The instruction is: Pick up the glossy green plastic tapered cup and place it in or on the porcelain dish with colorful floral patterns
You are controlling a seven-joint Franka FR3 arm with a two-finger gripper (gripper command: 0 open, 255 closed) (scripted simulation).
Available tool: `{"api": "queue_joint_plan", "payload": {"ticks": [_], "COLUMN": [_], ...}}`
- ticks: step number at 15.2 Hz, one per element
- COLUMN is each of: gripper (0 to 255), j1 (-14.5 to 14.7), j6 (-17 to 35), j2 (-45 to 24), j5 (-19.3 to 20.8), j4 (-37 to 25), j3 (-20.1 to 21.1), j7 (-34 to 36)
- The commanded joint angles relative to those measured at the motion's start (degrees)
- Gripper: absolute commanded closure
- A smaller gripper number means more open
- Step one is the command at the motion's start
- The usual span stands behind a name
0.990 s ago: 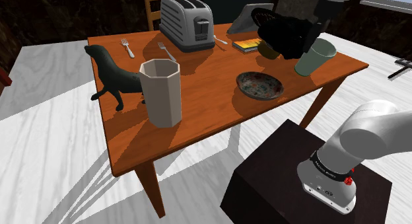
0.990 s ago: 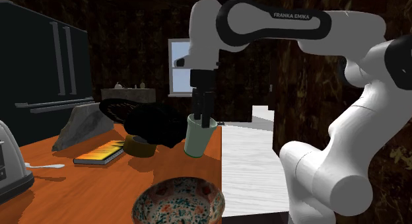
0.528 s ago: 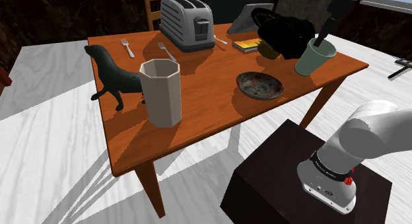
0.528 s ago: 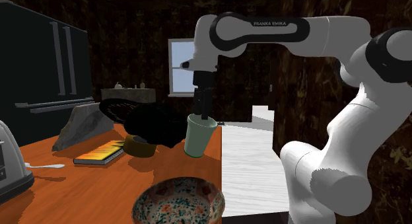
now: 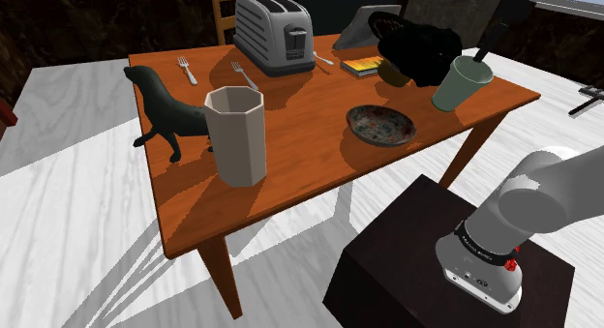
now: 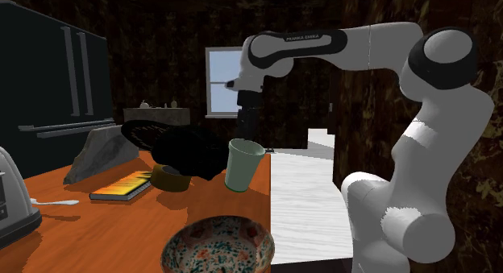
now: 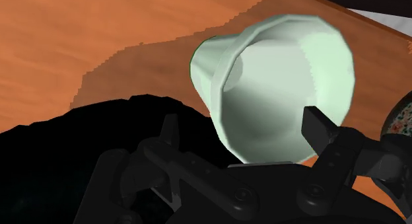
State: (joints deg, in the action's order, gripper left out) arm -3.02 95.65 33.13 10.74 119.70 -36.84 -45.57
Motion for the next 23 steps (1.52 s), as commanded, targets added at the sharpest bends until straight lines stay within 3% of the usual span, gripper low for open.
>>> {"api": "queue_joint_plan", "payload": {"ticks": [1, 8, 15, 16, 23], "gripper": [0, 0, 0, 255, 255], "j1": [0.43, 0.18, 0.18, 0.18, 0.18], "j6": [0.84, 5.82, 5.81, 5.81, 5.79], "j2": [-1.3, -1.01, -1.01, -1.01, -1.01], "j5": [-0.43, 0.1, 0.1, 0.1, 0.1], "j4": [-0.68, 4.57, 4.56, 4.56, 4.55], "j3": [-1.76, -2.36, -2.36, -2.36, -2.35], "j7": [-1.44, -1.18, -1.18, -1.18, -1.17]}}
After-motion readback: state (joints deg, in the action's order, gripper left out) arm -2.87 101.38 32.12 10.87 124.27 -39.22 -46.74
